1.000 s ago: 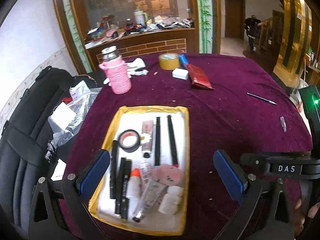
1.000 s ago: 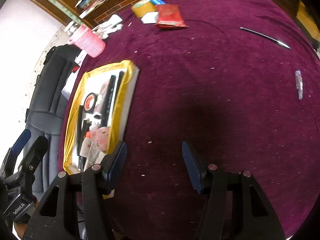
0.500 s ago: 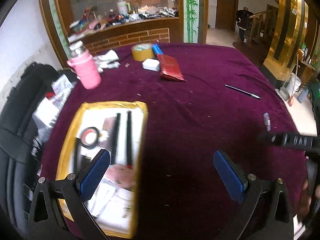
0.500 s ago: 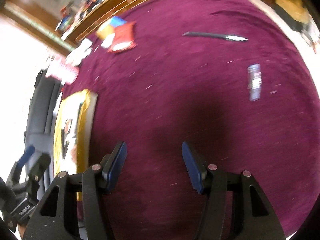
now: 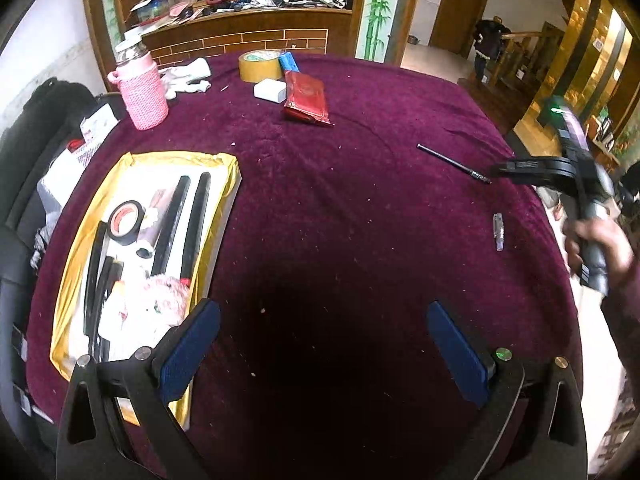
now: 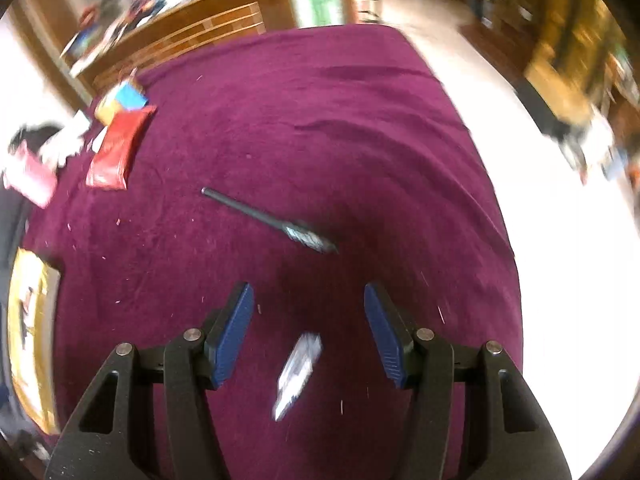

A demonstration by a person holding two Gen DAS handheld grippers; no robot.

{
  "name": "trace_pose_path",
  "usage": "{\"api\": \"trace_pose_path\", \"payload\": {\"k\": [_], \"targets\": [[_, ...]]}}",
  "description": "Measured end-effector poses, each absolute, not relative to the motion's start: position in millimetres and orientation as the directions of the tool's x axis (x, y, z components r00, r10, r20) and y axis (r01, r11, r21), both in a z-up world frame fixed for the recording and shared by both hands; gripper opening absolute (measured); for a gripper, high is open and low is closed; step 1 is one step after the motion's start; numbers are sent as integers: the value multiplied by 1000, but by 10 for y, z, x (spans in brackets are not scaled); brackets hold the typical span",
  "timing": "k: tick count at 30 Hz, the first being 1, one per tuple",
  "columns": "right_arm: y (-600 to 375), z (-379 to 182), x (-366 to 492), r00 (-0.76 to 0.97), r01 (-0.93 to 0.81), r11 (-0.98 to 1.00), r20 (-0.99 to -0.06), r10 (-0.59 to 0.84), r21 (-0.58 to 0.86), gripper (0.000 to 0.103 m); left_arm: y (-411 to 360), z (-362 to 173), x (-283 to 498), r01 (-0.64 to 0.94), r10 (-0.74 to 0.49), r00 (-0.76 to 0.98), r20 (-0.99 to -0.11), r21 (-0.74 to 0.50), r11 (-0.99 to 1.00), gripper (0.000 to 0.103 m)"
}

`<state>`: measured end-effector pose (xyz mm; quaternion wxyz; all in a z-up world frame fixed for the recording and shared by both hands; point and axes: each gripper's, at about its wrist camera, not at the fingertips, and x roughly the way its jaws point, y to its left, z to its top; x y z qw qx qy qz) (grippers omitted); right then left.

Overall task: Organize objects
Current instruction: 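Grasp the black pen with the right gripper while the left grasps the clear pen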

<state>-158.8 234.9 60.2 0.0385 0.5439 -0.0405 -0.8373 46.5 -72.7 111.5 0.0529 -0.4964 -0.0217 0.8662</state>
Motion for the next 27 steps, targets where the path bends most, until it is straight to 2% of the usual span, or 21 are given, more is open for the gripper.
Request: {"api": "trace_pose_path", "payload": {"k": [6,9,11,12,13,14,15,20,27], "targets": [[2059,310,-2016,-370,188,-982,-927,-62,-9,56,-727,1129,605,-48,112,-508,-854,-101,-994,102],[1975,172,-2126,-326,223,-975,-943,-65,-9,56,-714,1122,651,-34,96,-506,-857,-91,-995,102],[1996,154,-2124,-316,215,-977,-946,-73,4,50,-714,1112,650,-21,90,-504,-859,-92,-995,102],[2007,166,-2106,-311,211,-977,-947,-82,16,35,-709,1107,636,-13,88,-503,-860,-94,-996,102],[2024,176,-2089,-308,204,-979,-948,-80,16,28,-700,1099,622,-9,87,-502,-860,-95,-995,102],[2060,187,-2064,-295,198,-980,-951,-90,31,16,-679,1094,595,-11,93,-501,-860,-101,-995,102],[2088,189,-2046,-287,193,-980,-953,-94,39,9,-648,1086,567,-18,100,-501,-860,-105,-994,102],[2374,215,-1815,-253,128,-986,-957,-139,110,7,-290,1042,355,-115,161,-498,-852,-120,-986,101],[3055,432,-1155,-299,-18,-953,-911,-283,302,7,639,888,-17,-379,311,-468,-827,-130,-916,101]]}}
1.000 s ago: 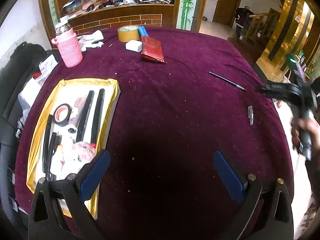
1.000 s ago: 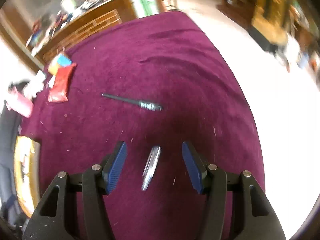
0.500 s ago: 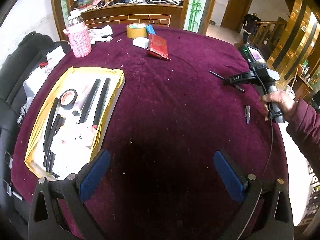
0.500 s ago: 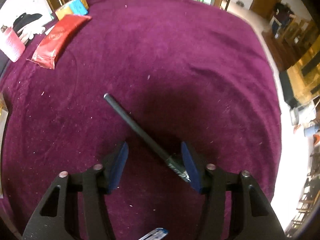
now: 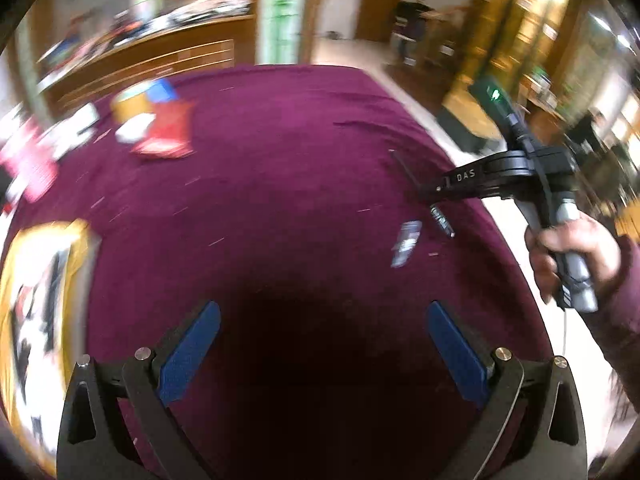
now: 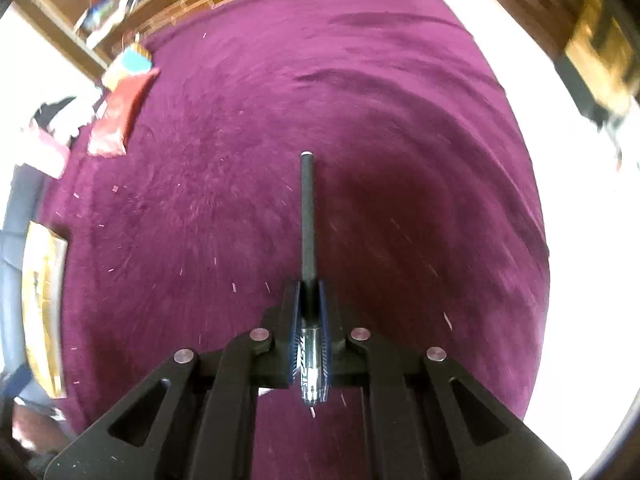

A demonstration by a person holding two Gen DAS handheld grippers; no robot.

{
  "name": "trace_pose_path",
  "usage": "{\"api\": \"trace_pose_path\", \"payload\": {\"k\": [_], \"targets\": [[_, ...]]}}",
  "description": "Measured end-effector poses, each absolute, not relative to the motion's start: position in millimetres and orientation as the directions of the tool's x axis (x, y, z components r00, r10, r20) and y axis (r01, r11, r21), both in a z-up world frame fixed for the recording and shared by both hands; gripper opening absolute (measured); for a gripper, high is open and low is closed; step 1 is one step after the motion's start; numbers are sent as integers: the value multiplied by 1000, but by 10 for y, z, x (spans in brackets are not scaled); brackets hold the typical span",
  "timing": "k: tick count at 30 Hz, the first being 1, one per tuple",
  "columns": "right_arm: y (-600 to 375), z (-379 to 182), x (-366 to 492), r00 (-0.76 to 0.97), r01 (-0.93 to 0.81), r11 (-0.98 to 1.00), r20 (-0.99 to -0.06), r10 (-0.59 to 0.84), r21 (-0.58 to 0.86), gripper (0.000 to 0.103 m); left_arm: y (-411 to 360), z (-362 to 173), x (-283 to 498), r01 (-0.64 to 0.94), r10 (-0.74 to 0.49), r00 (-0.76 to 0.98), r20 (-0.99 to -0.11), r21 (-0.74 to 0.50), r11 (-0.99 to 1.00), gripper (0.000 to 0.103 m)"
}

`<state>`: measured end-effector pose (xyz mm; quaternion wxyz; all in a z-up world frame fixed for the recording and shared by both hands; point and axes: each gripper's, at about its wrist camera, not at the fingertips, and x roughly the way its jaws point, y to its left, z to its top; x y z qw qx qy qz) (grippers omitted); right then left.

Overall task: Organize objects
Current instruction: 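Grasp the black pen with the right gripper while the left grasps the clear pen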

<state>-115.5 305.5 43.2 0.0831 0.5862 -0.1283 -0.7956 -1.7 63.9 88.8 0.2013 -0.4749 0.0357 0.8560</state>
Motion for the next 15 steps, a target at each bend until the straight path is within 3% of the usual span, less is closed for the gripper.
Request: {"api": "trace_pose_path", "payload": {"k": [4,6,7,8,15], "targets": [[3347,520,-836,-329,-94,-911,-876,-353,403,7,1141,714,-254,-513,384,-427,-819,-131,-849,95],[3438,538,-677,-335,-127,-892,-866,-372,433,7,1395,598,-373,-567,394,-397,-829,-117,-816,77],[3421,533,-670,-336,-138,-886,-862,-379,443,7,1518,522,-442,-592,395,-370,-841,-115,-798,60],[3453,536,-610,-338,-149,-878,-858,-386,454,7,1597,471,-479,-605,394,-349,-851,-117,-788,51],[3577,532,-263,-371,-207,-840,-835,-407,501,7,1941,179,-627,-654,327,-321,-889,-41,-755,45]]}}
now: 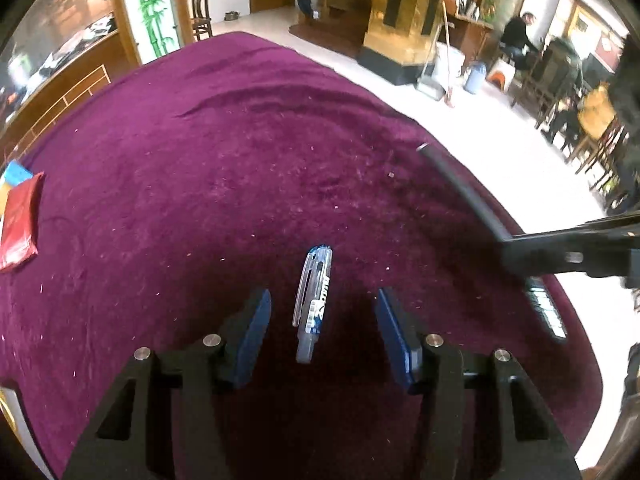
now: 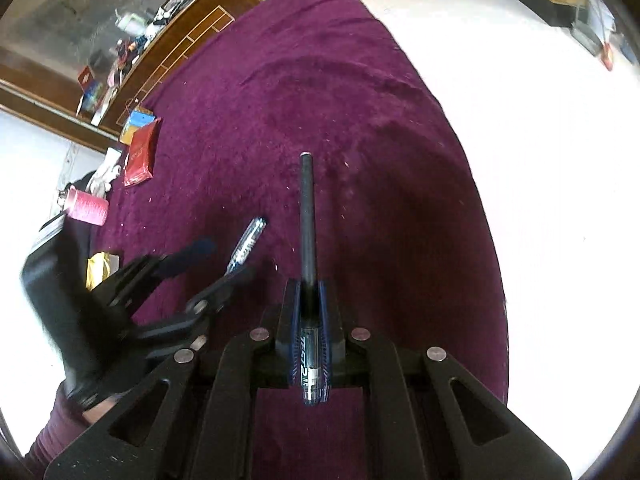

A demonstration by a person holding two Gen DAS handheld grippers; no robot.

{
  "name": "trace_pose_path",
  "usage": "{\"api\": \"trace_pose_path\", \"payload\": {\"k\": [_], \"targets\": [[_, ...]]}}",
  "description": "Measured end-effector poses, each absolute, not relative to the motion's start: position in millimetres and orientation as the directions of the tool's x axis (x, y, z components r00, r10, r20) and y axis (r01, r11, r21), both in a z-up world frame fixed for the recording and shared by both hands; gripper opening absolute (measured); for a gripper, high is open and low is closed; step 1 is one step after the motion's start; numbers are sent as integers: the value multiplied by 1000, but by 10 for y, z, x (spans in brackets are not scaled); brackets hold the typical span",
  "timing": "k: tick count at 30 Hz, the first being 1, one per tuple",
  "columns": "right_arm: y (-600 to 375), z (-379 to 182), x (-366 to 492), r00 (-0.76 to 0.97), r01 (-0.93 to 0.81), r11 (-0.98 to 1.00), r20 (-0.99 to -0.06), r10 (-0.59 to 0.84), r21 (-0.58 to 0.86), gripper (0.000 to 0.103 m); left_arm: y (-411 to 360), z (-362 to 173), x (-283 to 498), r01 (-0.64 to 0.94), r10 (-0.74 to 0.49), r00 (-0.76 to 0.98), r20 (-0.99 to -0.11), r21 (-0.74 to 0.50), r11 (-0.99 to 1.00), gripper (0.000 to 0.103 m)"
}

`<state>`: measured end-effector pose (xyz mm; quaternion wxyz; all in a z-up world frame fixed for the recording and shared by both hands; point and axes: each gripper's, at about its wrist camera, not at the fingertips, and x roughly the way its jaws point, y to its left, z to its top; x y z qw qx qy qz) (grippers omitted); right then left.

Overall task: Organize objects
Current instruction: 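Grasp the black pen with the right gripper while the left grasps the clear pen, then carry both pens to the tray and lower them in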

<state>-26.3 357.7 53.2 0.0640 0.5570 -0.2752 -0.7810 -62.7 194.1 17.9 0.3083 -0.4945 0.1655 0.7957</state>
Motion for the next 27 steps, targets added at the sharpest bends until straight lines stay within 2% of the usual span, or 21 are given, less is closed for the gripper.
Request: {"api": "trace_pose_path", "payload": {"k": [2,4,6,15,19,27], "targets": [[3582,537,-223,-379,-213,-831,-828,-414,514,7,1966,121,-604,-660,310,-339,-888,-10,-751,25],[3567,551,-185,-387,-211,-830,-824,-415,517,7,1931,130,-592,-642,299,-334,-894,-16,-767,11],[3537,547,-171,-386,-206,-828,-821,-422,522,7,1853,159,-621,-618,322,-306,-896,-70,-783,11],[3063,584,-262,-358,-123,-787,-767,-533,604,7,1159,510,-412,-517,376,-358,-855,-153,-842,11],[2681,593,-338,-326,-73,-778,-752,-572,624,7,669,709,-242,-447,394,-393,-831,-202,-871,11],[1520,725,-530,-224,64,-744,-717,-660,665,7,-624,1095,96,-260,355,-487,-798,-255,-931,11]]}}
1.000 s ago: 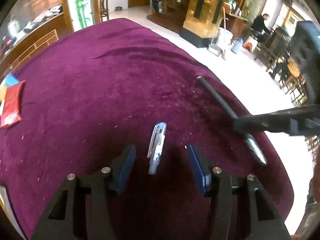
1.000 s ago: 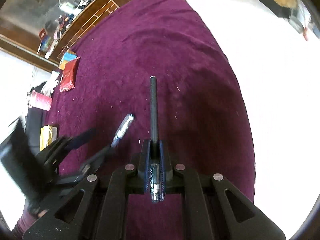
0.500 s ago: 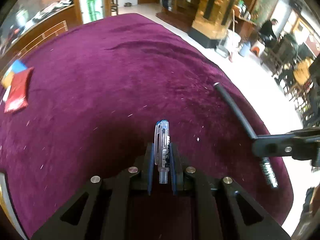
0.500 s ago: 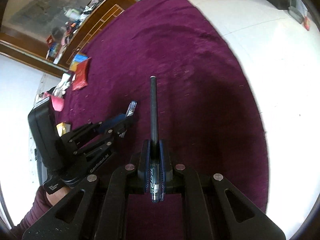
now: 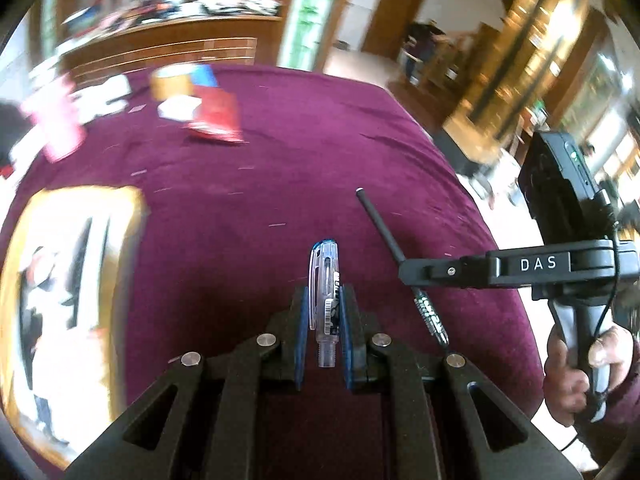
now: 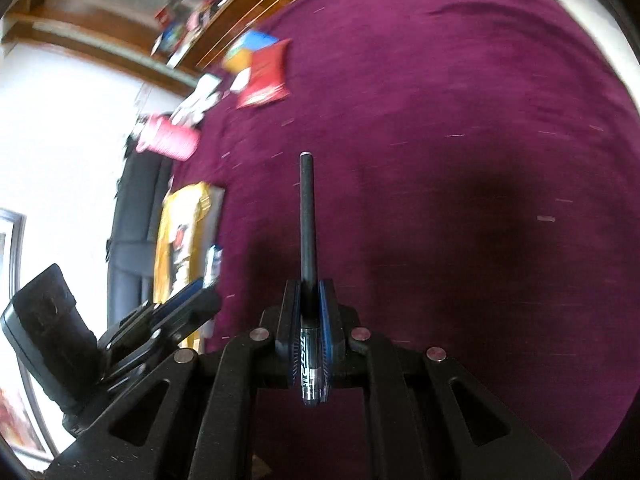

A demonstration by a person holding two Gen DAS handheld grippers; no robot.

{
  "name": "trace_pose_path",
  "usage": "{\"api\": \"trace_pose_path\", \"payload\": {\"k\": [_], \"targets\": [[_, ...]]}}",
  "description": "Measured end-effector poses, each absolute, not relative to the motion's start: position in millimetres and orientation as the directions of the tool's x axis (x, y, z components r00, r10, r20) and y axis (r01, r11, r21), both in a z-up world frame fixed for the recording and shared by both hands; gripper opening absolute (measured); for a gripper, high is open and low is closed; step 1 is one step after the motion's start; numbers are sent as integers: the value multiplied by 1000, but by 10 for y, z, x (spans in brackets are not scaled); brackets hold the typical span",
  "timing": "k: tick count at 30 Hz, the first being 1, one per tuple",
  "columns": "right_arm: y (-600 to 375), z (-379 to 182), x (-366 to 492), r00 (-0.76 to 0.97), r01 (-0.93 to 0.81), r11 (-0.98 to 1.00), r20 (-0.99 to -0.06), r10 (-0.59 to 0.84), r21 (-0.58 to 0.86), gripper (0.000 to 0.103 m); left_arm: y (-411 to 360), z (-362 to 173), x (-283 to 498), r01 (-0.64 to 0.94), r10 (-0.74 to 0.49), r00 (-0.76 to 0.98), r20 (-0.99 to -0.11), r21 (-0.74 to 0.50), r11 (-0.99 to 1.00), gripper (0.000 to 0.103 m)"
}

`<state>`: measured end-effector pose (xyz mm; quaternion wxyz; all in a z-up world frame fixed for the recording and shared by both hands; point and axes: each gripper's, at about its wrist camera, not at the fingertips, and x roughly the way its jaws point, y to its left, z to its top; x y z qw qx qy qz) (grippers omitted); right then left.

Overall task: Organize objects
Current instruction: 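Carry both pens to the tray and lower them in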

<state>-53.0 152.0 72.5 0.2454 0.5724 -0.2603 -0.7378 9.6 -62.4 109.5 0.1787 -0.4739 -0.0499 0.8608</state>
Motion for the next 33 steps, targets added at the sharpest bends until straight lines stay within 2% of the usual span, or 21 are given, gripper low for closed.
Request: {"api": "trace_pose_path", "payload": {"k": [6,14,24,29,33], "targets": [[604,833,-630,-156,126,-692,-674,-722,711,7,-1749,1077,19,-103,260,-520,-814,-242,-965,12],[-555,640,-963,-81,90,-654,-649,-756,751,7,-2766,610,-659,34,207,-480,-852,-254,-967,11],[-1326,123,-1436,-67,-33,-697,-697,-714,717,7,-3156,175,-1249,41,258,-417,-872,-302,-952,12],[-1525,-2,-1460,-42,-13,-730,-729,-683,684,8,-3274,167,-1292,39,290,-426,-857,-338,-940,12],[-1589,54,-1493,-56,39,-769,-767,-640,639,8,-3250,196,-1283,19,311,-432,-847,-353,-935,20]]}}
